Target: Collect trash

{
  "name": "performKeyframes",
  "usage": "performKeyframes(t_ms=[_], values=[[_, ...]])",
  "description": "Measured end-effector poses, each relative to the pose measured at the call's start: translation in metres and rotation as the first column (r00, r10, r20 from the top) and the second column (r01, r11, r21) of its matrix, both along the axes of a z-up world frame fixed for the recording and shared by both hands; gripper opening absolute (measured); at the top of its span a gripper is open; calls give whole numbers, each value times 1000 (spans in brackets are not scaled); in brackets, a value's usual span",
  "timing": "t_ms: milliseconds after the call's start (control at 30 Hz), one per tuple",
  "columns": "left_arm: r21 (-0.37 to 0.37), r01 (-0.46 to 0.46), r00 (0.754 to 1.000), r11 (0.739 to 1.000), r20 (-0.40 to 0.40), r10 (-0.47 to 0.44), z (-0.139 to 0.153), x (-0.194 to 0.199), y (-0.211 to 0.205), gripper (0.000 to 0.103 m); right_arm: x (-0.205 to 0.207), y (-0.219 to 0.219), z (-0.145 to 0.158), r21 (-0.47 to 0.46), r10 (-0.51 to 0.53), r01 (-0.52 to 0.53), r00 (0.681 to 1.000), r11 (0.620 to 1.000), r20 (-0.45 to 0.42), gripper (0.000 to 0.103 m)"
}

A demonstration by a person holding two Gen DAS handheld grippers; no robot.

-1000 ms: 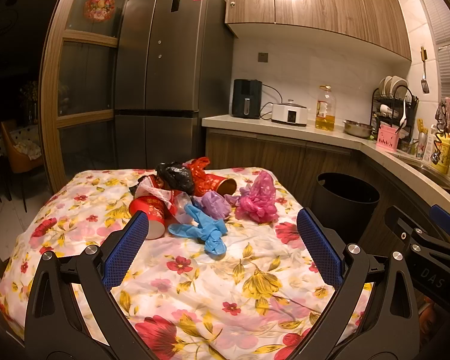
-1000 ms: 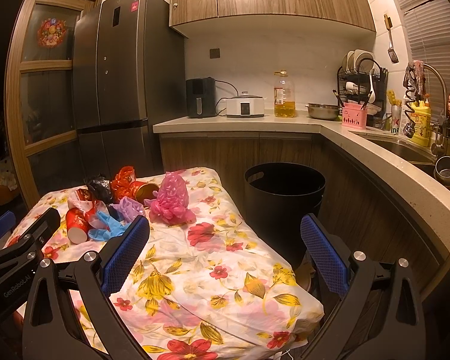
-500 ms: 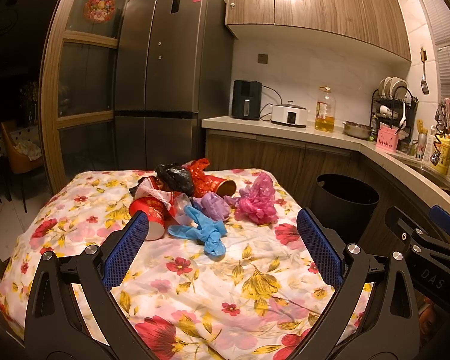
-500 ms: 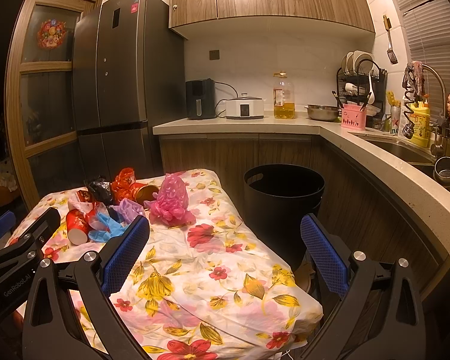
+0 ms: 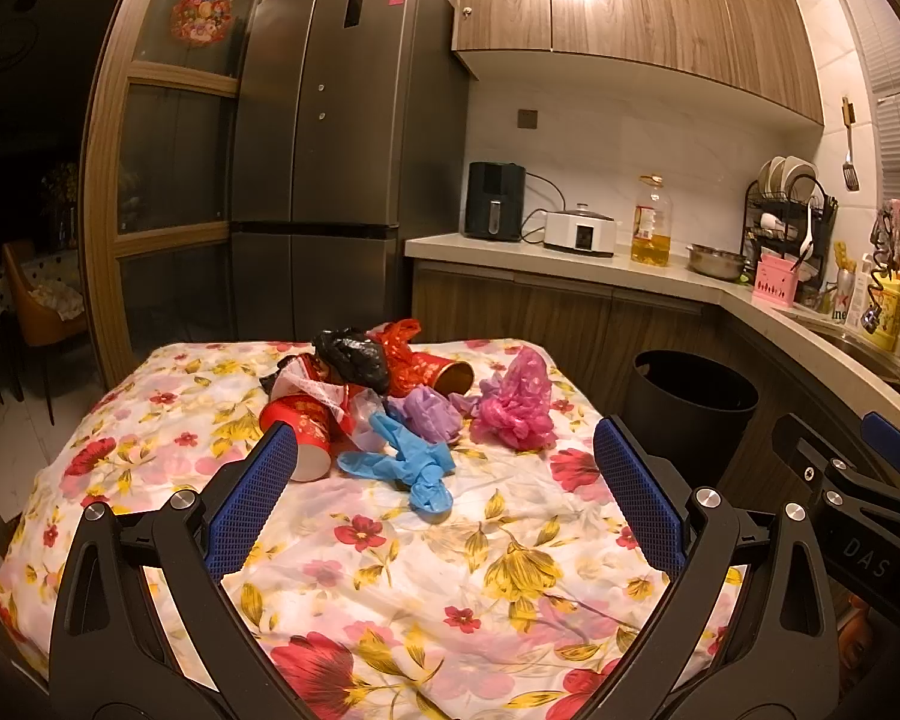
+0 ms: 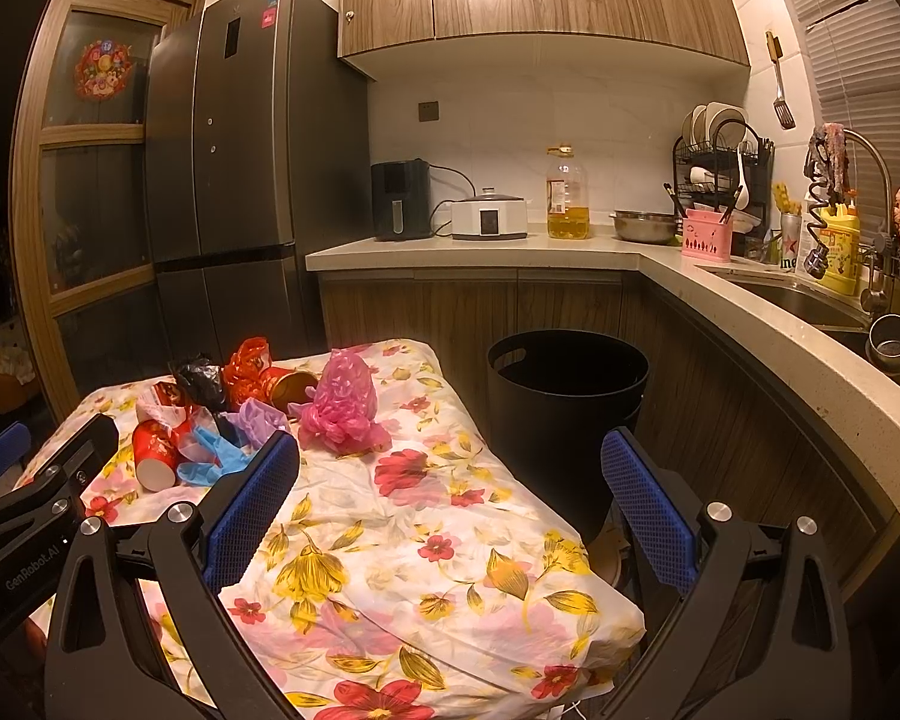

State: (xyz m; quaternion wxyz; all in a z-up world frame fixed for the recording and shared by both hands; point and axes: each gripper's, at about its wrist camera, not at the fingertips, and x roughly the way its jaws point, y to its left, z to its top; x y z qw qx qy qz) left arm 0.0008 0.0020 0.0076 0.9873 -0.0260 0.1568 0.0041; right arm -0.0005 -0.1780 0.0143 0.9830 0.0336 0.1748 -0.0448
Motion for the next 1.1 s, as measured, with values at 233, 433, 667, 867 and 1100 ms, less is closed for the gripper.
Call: performKeyframes(t_ms=[233,433,667,867,1100], values=[[0,0,1000,1000,-1,0,1,1,0,97,0,0,1,0,0,0,1000,1000,1,98],[0,0,1000,1000,0,0,0,0,0,97,0,0,1,0,-1,1,1000,1000,2,98],[-1,0,1000,1000,-1,0,4,2,0,97,3,-1,5,3,-3,3,1000,1000,4,98],[-1,-1,1000,1000,0,1,8,3,0,98,2,-2,6,3,-5,5,1000,1000,7,98],[-1,-1,1000,1000,2,1,9,3,0,97,2,-2,5,4,-3,3,1000,1000,8,98]])
